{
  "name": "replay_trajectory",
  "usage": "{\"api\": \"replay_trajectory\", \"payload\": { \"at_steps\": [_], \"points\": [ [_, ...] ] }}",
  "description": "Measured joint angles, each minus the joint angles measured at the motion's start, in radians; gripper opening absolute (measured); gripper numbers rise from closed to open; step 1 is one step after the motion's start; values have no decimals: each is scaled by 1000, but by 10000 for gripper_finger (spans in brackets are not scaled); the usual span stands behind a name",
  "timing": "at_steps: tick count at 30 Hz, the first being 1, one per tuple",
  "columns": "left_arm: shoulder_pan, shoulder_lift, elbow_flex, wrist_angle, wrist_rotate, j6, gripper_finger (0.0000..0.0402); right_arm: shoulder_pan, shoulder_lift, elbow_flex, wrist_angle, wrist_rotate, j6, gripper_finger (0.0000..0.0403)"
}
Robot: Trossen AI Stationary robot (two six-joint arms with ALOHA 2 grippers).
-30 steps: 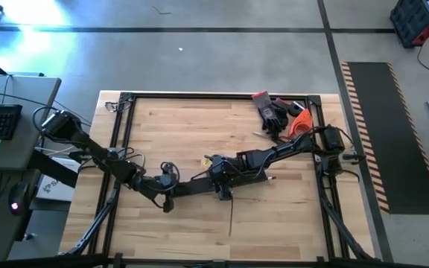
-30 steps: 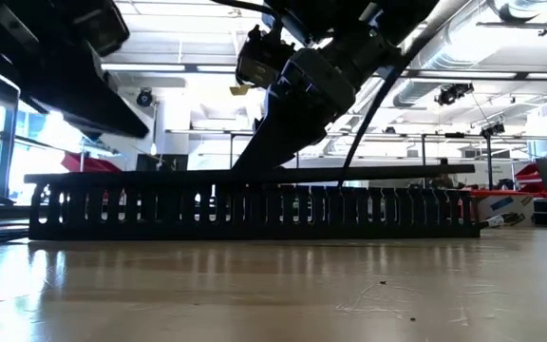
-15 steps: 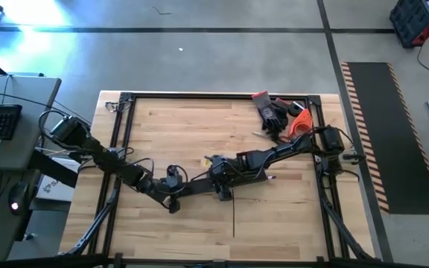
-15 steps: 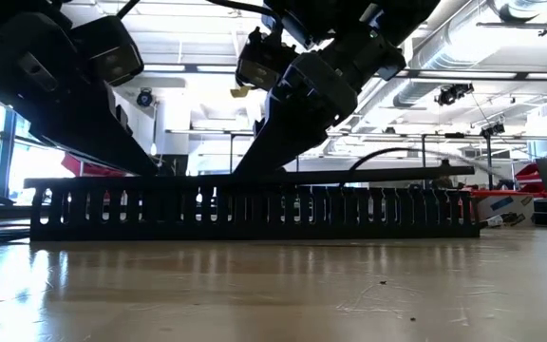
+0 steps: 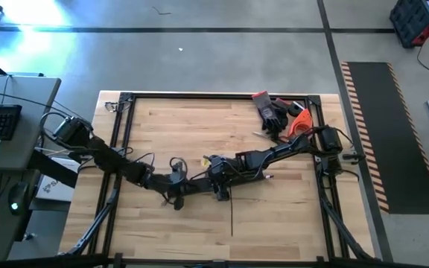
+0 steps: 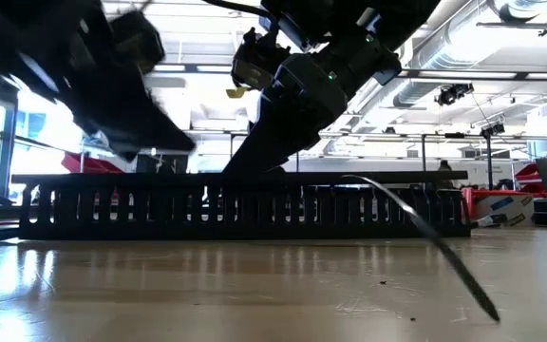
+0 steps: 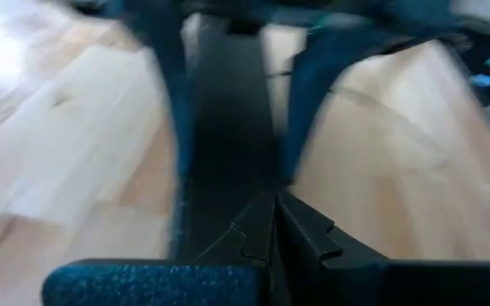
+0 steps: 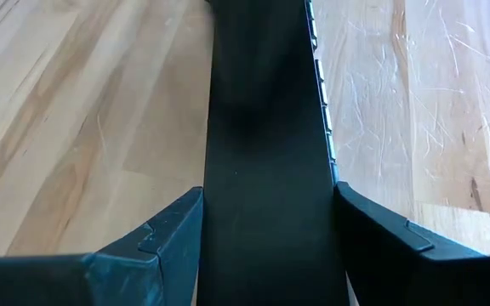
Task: Ziptie cables
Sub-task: Close the black cable duct
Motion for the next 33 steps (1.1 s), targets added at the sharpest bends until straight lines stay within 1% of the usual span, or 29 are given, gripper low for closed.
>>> {"api": "replay_trajectory", "payload": {
  "at_steps": [4, 8, 14, 21, 25, 26, 27, 28, 30, 33],
  "points": [
    [49, 46, 0, 14, 55, -5, 0, 0, 0, -1, 0, 0, -1, 209],
    [68, 119, 4, 82, 93, -17, 0, 2, 0, -1, -5, -1, -7, 209],
    [67, 203, 9, 138, 102, -32, 0, 4, 2, -4, -10, -11, -1, 208],
    [67, 215, 6, 162, 97, -26, 0, 2, -4, -4, -9, -14, -1, 207],
    [62, 180, -2, 218, 108, 10, 0, 10, -20, -5, -3, 1, 0, 202],
    [61, 157, -1, 203, 112, 21, 0, 9, -28, -5, 3, 3, 1, 173],
    [61, 134, -5, 196, 114, 28, 0, 9, -40, -5, -5, 0, -8, 126],
    [60, 110, -5, 188, 115, 32, 0, 8, -47, -3, -7, 0, -10, 100],
    [60, 49, -3, 166, 101, 32, 0, 7, -53, 16, -46, -2, -16, 71],
    [63, -44, -1, 63, 19, 17, 0, 4, -53, 33, -93, -8, -45, 33]
  ]
}}
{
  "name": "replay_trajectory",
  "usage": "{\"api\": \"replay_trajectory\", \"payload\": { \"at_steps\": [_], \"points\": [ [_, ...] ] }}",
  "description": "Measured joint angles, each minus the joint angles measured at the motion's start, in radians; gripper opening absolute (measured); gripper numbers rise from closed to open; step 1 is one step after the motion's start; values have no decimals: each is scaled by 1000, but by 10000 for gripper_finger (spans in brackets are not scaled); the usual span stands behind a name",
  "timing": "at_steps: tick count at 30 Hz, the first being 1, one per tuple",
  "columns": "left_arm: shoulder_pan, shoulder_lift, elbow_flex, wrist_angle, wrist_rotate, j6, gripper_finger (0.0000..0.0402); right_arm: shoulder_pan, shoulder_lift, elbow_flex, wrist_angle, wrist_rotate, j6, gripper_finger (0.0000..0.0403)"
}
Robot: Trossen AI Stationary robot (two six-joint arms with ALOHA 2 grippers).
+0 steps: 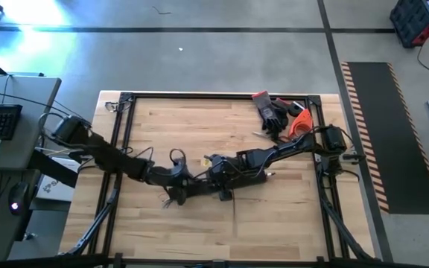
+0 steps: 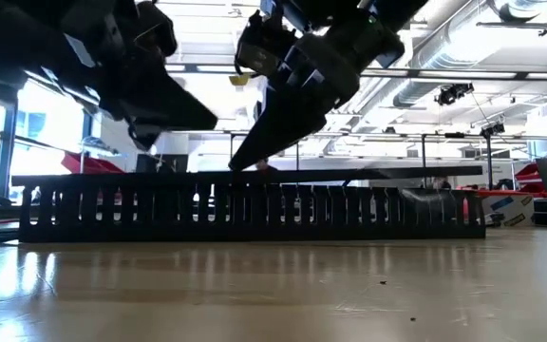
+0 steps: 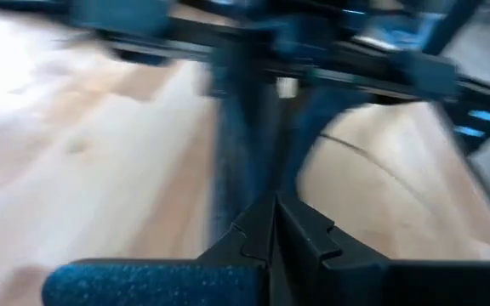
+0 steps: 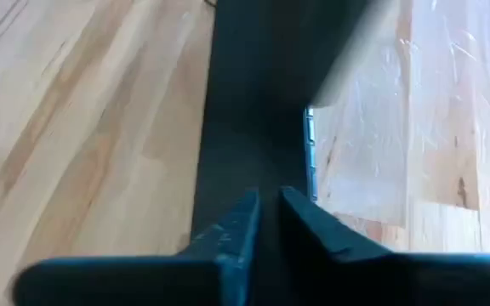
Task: Ziptie cables
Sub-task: Close the black cable duct
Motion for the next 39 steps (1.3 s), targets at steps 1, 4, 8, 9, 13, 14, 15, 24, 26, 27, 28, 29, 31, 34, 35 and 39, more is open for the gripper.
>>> {"api": "replay_trajectory", "payload": {
  "at_steps": [1, 4, 8, 9, 13, 14, 15, 24, 26, 27, 28, 29, 31, 34, 35, 39],
  "points": [
    [0, -25, -1, -40, -24, -9, 0, 0, 0, 2, -2, -1, -10, 20],
    [4, -86, 0, -153, -68, -37, 0, 0, -1, 2, 0, -1, -14, 1],
    [5, -85, 0, -174, -51, -44, 0, 0, -2, 2, 17, -1, -22, 16],
    [5, -77, 1, -159, -33, -44, 0, 0, -3, 3, 20, 7, -29, 18],
    [3, -33, 1, -106, 0, -41, 0, 0, -29, 3, -12, 61, -38, 11],
    [2, -22, 1, -87, 6, -41, 0, 0, -43, 0, -18, 62, -40, 6],
    [1, -11, 1, -70, 13, -41, 0, 0, -58, -14, -15, 62, -43, 3],
    [7, 96, 2, 23, 35, -33, 0, -4, -128, -240, 162, 44, 25, 0],
    [11, 112, 2, 22, 36, -43, 0, -4, -128, -278, 215, 43, 28, 0],
    [11, 120, 2, 24, 38, -49, 0, -5, -127, -295, 247, 43, 34, 0],
    [11, 127, 2, 27, 39, -50, 0, -6, -127, -308, 270, 43, 43, 0],
    [11, 132, 2, 29, 39, -52, 0, -8, -127, -316, 285, 42, 47, 0],
    [14, 135, 2, 40, 39, -63, 0, -11, -127, -327, 300, 41, 48, 0],
    [22, 134, 5, 96, 62, -68, 0, -12, -127, -344, 329, 39, 44, 0],
    [26, 134, 11, 104, 69, -64, 0, -12, -127, -347, 335, 38, 43, 0],
    [45, 149, 39, 110, 110, -49, 0, -12, -126, -348, 339, 39, 16, 0]
  ]
}}
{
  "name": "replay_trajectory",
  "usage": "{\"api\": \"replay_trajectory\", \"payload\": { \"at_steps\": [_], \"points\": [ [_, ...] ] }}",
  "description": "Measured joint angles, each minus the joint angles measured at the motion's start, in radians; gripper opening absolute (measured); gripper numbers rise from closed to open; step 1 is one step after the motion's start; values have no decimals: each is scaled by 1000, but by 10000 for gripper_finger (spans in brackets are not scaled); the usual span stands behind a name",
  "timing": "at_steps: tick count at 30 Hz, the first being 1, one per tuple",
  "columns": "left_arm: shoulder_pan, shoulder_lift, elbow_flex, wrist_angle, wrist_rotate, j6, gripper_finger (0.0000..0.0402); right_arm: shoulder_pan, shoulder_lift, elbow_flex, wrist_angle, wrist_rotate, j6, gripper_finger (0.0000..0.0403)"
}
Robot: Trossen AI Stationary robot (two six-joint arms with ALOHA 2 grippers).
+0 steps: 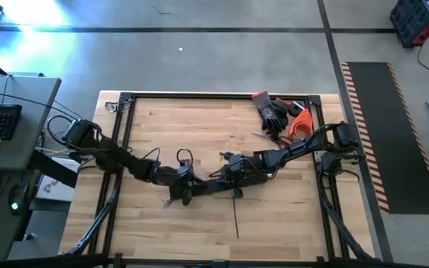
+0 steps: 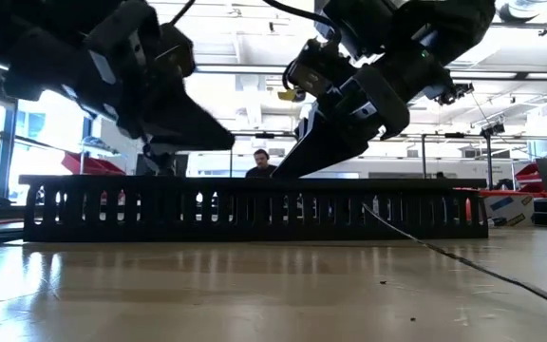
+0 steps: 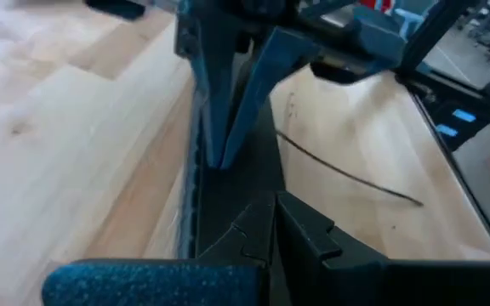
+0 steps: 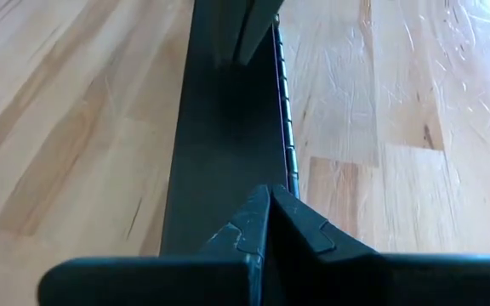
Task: Ziptie cables
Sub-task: Close the black cable duct
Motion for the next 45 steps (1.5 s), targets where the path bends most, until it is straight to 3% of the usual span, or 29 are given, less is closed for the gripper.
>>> {"api": "replay_trajectory", "payload": {
  "at_steps": [7, 14, 18, 26, 32, 41, 45],
  "points": [
    [19, 111, 7, 14, 29, -27, 0, 0, -21, -3, -14, 28, -14, 0],
    [18, 192, 11, 60, 19, -74, 0, 14, -123, -14, -143, 173, -7, 0],
    [18, 178, 7, 65, 24, -56, 0, 26, -207, -51, -181, 225, 29, 0],
    [18, 35, -3, -12, 0, 5, 0, 24, -274, -95, -192, 169, 24, 14],
    [18, -76, -1, -100, -60, 18, 0, 24, -273, -95, -196, 43, -13, 100],
    [35, -34, 0, -172, -71, 1, 0, 15, -222, -93, -256, -30, -34, 294],
    [39, 4, 1, -167, -72, -12, 0, 14, -160, -94, -277, -31, -29, 324]
  ]
}}
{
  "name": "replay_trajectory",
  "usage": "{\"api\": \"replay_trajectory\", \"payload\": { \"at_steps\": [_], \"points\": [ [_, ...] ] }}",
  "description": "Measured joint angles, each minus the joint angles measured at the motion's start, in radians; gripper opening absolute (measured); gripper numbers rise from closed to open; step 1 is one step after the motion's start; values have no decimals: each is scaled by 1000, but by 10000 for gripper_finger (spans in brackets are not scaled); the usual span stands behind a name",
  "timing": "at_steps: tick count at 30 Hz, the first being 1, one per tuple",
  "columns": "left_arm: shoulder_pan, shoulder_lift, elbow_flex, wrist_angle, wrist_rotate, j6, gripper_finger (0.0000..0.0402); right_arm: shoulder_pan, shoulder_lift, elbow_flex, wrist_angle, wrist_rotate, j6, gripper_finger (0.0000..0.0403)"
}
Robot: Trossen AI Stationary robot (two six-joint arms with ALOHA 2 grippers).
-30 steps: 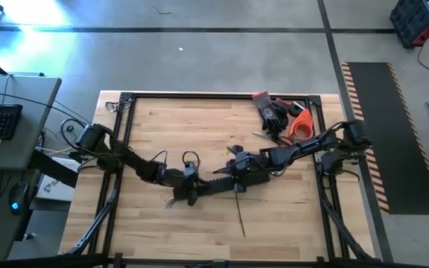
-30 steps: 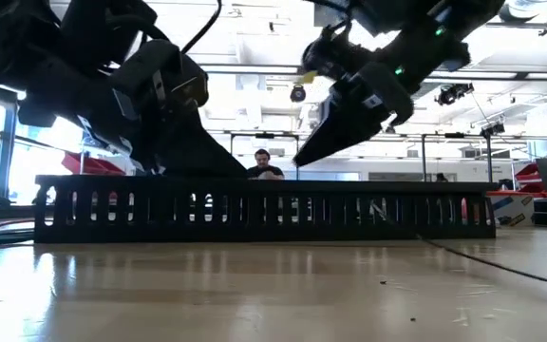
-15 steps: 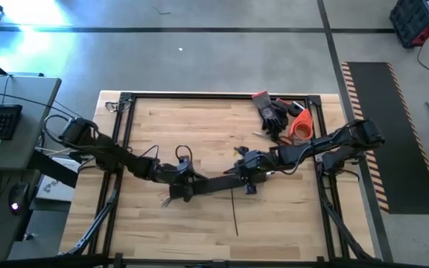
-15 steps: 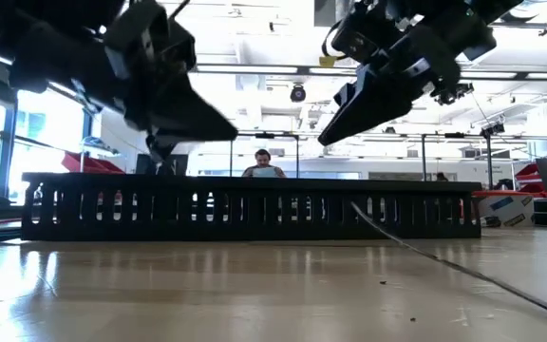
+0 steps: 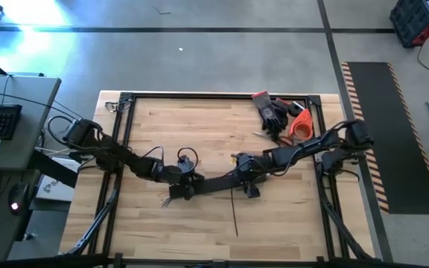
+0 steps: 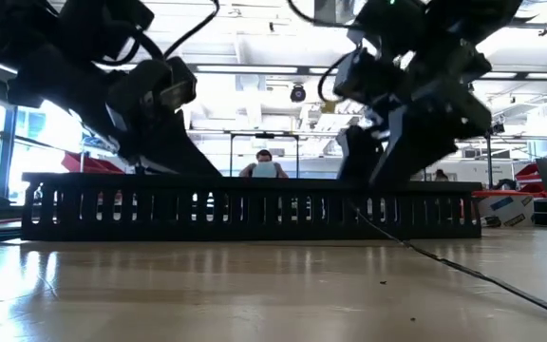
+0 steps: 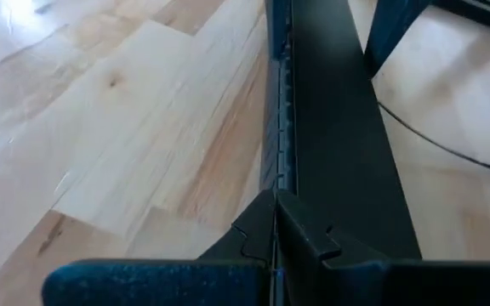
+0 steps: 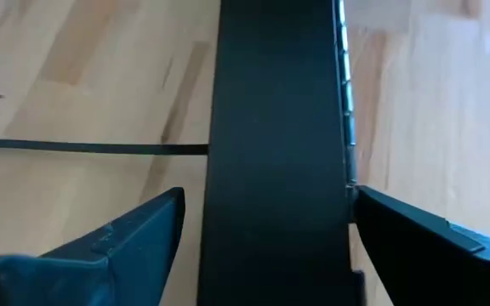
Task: Ziptie cables
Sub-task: Close the black cable duct
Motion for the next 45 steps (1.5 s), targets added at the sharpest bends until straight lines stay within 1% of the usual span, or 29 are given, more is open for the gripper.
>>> {"api": "replay_trajectory", "payload": {
  "at_steps": [2, 4, 10, 11, 17, 20, 23, 26, 28, 30, 31, 32, 36, 37, 38, 39, 41, 43, 45],
  "points": [
    [0, 13, 2, 10, 2, -11, 0, 3, 21, 0, 3, 2, 5, 319],
    [0, 26, 3, 20, 0, -17, 0, 7, 34, 0, 10, 22, 21, 304],
    [0, 33, 3, 14, -12, -19, 0, 7, 35, 1, 4, 43, 27, 227],
    [0, 33, 3, 12, -12, -17, 0, 8, 34, 7, -7, 43, 30, 223],
    [0, 29, 0, 0, -10, 2, 0, 13, 27, 54, -74, 43, 23, 223],
    [-4, 16, 0, 2, -10, 25, 0, 17, 29, 54, -77, 67, 10, 223],
    [-4, -11, 0, 2, -20, 74, 0, 16, 33, 54, -73, 81, 16, 223],
    [-12, -46, 0, 6, -33, 156, 2, 16, 39, 53, -65, 107, 35, 223],
    [-17, -62, 1, 7, -7, 219, 13, 16, 47, 53, -58, 109, 38, 223],
    [-18, -65, 2, 11, 39, 250, 34, 16, 64, 53, -50, 109, 37, 223],
    [-18, -65, 2, 10, 55, 254, 47, 16, 74, 53, -39, 107, 36, 228],
    [-18, -64, 2, 7, 63, 254, 62, 17, 83, 53, -27, 106, 33, 246],
    [-18, -64, 2, 5, 71, 233, 125, 17, 130, 52, -10, 98, 53, 358],
    [-18, -64, 2, 5, 71, 226, 139, 17, 137, 53, -4, 103, 66, 376],
    [-18, -64, 2, 6, 71, 223, 151, 16, 147, 53, 3, 98, 76, 384],
    [-18, -64, 2, 7, 71, 222, 162, 16, 156, 55, 10, 95, 80, 382],
    [-21, -62, 2, 9, 66, 221, 179, 17, 165, 55, 25, 92, 87, 353],
    [-26, -61, 2, 7, 60, 229, 190, 21, 169, 55, 47, 84, 91, 302],
    [-32, -62, 2, 10, 53, 250, 196, 26, 171, 55, 65, 94, 101, 237]
  ]
}}
